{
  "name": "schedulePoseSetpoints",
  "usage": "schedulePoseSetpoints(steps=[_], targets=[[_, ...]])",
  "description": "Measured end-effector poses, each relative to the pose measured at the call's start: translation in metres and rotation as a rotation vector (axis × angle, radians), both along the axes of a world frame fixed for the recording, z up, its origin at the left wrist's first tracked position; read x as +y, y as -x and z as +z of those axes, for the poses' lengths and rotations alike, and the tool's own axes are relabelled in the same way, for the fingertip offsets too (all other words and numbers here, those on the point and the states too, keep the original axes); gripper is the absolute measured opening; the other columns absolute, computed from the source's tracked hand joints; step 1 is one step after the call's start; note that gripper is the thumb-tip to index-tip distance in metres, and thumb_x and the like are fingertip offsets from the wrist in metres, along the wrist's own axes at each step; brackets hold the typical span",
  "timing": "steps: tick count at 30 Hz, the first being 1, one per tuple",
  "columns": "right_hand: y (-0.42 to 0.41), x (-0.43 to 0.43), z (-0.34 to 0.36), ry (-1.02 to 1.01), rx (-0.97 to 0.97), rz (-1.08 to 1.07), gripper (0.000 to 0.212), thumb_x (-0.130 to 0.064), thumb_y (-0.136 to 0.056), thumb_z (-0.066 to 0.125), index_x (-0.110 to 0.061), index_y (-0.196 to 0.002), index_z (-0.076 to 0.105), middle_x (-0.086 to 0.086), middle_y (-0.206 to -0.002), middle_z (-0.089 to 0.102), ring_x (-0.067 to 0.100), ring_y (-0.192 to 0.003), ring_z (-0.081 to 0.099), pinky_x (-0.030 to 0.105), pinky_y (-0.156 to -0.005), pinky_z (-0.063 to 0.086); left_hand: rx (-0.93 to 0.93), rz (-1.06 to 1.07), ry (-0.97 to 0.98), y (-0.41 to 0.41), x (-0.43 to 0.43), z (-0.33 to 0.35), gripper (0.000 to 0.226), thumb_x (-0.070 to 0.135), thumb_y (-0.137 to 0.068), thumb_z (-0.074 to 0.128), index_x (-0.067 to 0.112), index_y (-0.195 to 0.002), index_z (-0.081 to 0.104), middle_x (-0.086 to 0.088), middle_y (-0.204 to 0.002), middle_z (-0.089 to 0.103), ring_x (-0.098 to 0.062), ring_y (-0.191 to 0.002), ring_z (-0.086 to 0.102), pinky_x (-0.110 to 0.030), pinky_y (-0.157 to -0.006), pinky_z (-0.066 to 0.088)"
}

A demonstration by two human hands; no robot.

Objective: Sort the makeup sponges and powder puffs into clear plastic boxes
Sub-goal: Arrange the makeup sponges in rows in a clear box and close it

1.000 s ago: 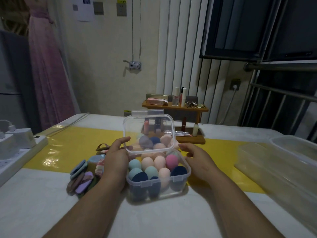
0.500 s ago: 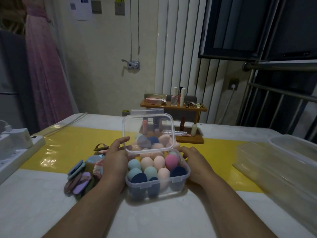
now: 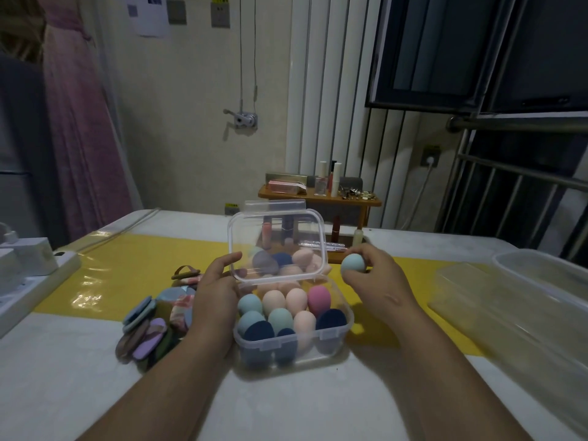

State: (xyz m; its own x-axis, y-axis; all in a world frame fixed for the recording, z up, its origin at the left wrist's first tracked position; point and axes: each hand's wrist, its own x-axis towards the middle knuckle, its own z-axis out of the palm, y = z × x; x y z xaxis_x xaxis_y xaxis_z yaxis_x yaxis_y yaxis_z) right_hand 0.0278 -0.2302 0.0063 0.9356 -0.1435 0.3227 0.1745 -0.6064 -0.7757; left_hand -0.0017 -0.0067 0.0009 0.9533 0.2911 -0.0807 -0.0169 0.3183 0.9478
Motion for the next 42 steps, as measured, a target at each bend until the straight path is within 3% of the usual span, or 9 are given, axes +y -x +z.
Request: schedulePoseSetpoints(steps=[6, 11, 15, 18, 22, 25, 28, 35, 42], targets=[[0.015, 0.012, 0.018, -0.083, -0.028, 0.151, 0.021, -0.011, -0.085, 0.064, -0.027, -0.097, 0.064, -0.002, -0.098, 0.062, 0.019, -0.084, 0.061, 0.035, -0.071, 0.057, -0.003, -0.009, -0.029, 0.003, 0.0, 0.003, 0.058, -0.009, -0.087, 0.034, 0.029, -0.119, 0.064, -0.002, -0.107, 0.063, -0.024, -0.09, 0.065, -0.029, -0.058, 0.052], [0.026, 0.02, 0.029, -0.048, 0.065, 0.271, 0.019, -0.013, -0.09, 0.063, -0.031, -0.095, 0.062, -0.001, -0.097, 0.064, 0.013, -0.074, 0.061, 0.015, -0.054, 0.047, -0.004, -0.009, -0.033, 0.002, 0.001, 0.003, 0.059, -0.008, -0.086, 0.034, 0.03, -0.119, 0.065, -0.001, -0.106, 0.063, -0.024, -0.09, 0.065, -0.029, -0.058, 0.054], [0.034, 0.026, 0.035, 0.082, 0.194, 0.343, 0.009, -0.03, -0.094, 0.063, -0.024, -0.099, 0.068, -0.002, -0.082, 0.064, 0.007, -0.062, 0.055, 0.013, -0.048, 0.041, -0.009, -0.014, -0.042, 0.004, 0.0, 0.004, 0.057, -0.008, -0.088, 0.034, 0.029, -0.12, 0.063, 0.0, -0.105, 0.062, -0.021, -0.087, 0.065, -0.026, -0.054, 0.053], [0.039, 0.033, 0.036, 0.216, 0.243, 0.381, 0.026, -0.044, -0.095, 0.058, -0.022, -0.096, 0.072, -0.002, -0.083, 0.065, 0.009, -0.07, 0.057, 0.022, -0.058, 0.044, -0.011, -0.013, -0.029, 0.004, 0.0, 0.004, 0.058, -0.008, -0.086, 0.034, 0.028, -0.121, 0.064, -0.001, -0.105, 0.063, -0.023, -0.087, 0.065, -0.027, -0.054, 0.053], [0.041, 0.042, 0.034, 0.443, 0.331, 0.377, 0.022, -0.05, -0.096, 0.053, -0.033, -0.084, 0.062, -0.008, -0.081, 0.06, 0.011, -0.076, 0.058, 0.024, -0.059, 0.041, -0.011, -0.008, -0.027, 0.004, 0.0, 0.004, 0.056, -0.006, -0.088, 0.033, 0.029, -0.12, 0.064, -0.003, -0.107, 0.063, -0.024, -0.088, 0.066, -0.027, -0.054, 0.054], [0.043, 0.045, 0.036, 0.513, 0.389, 0.381, 0.017, -0.049, -0.098, 0.048, -0.035, -0.096, 0.056, -0.014, -0.083, 0.055, 0.009, -0.078, 0.055, 0.021, -0.06, 0.04, -0.008, -0.007, -0.034, 0.005, -0.001, 0.005, 0.055, -0.005, -0.09, 0.034, 0.03, -0.12, 0.063, 0.0, -0.103, 0.063, -0.023, -0.086, 0.066, -0.028, -0.054, 0.054], [0.046, 0.049, 0.039, 0.584, 0.452, 0.38, 0.028, -0.046, -0.099, 0.043, -0.027, -0.11, 0.059, -0.006, -0.093, 0.058, 0.007, -0.077, 0.052, 0.023, -0.062, 0.041, -0.014, -0.006, -0.045, 0.007, -0.001, 0.007, 0.058, -0.009, -0.089, 0.034, 0.029, -0.121, 0.063, 0.001, -0.1, 0.063, -0.021, -0.083, 0.065, -0.022, -0.045, 0.052], [0.036, 0.06, 0.033, 0.665, 0.567, 0.333, 0.043, -0.045, -0.094, 0.06, -0.021, -0.129, 0.057, 0.0, -0.112, 0.061, 0.018, -0.099, 0.057, 0.028, -0.079, 0.046, -0.012, -0.003, -0.049, 0.007, -0.001, 0.007, 0.06, -0.012, -0.088, 0.034, 0.028, -0.123, 0.063, 0.001, -0.101, 0.063, -0.021, -0.082, 0.065, -0.02, -0.043, 0.05], [0.029, 0.069, 0.029, 0.838, 0.523, 0.218, 0.036, -0.043, -0.086, 0.071, -0.021, -0.114, 0.069, 0.001, -0.096, 0.066, 0.02, -0.088, 0.06, 0.034, -0.081, 0.053, -0.001, -0.006, -0.051, 0.007, -0.002, 0.007, 0.06, -0.011, -0.088, 0.034, 0.029, -0.122, 0.063, 0.004, -0.1, 0.062, -0.02, -0.082, 0.064, -0.02, -0.044, 0.051]])
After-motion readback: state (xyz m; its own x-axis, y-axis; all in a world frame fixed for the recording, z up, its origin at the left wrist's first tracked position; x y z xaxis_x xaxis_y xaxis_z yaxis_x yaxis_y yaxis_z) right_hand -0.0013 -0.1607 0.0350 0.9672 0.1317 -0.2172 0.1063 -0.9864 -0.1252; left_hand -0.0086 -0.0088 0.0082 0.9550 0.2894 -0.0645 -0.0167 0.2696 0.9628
